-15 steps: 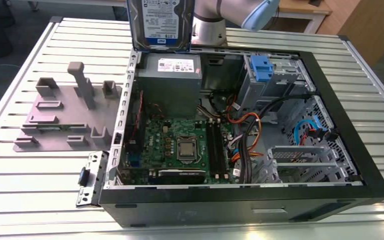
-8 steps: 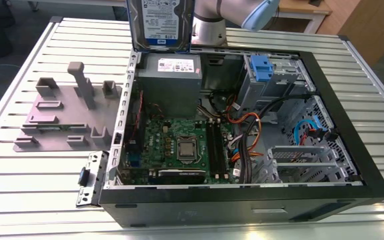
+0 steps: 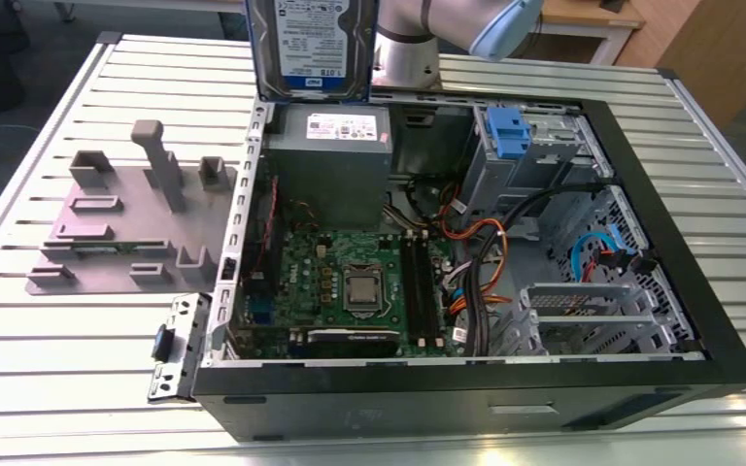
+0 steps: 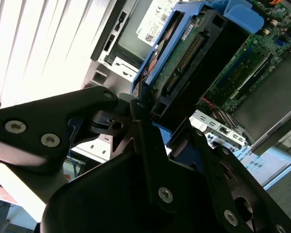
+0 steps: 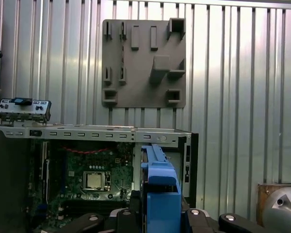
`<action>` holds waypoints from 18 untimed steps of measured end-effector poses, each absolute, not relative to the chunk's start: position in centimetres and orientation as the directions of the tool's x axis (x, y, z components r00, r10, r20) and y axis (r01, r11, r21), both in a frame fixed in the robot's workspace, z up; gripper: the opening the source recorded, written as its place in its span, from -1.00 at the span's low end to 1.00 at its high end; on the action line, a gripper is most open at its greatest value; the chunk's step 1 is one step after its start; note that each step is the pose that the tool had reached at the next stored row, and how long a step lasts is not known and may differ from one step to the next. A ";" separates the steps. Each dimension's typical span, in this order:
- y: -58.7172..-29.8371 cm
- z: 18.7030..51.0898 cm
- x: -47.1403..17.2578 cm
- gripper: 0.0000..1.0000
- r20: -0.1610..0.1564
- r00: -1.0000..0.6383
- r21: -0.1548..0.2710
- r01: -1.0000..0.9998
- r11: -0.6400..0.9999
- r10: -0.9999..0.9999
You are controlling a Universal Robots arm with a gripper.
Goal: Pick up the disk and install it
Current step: 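Pick up the disk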
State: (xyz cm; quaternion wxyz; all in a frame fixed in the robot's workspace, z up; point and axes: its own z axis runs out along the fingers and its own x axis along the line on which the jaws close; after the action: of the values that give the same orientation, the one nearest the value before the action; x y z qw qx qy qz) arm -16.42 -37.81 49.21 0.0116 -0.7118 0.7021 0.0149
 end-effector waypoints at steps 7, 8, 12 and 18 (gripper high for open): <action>-38.0 49.2 -16.4 -0.27 -0.037 0.014 0.004 -1.000 -0.014 -0.999; -38.0 49.2 -16.4 -0.27 -0.037 0.014 0.004 -1.000 -0.014 -0.999; -38.1 49.2 -16.4 -0.27 -0.037 0.014 0.004 -1.000 -0.014 -0.999; -38.3 49.2 -16.4 -0.27 -0.037 0.014 0.004 -1.000 -0.014 -0.999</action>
State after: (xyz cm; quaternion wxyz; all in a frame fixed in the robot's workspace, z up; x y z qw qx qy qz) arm -16.42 -38.28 49.21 0.0116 -0.7118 0.7021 0.0149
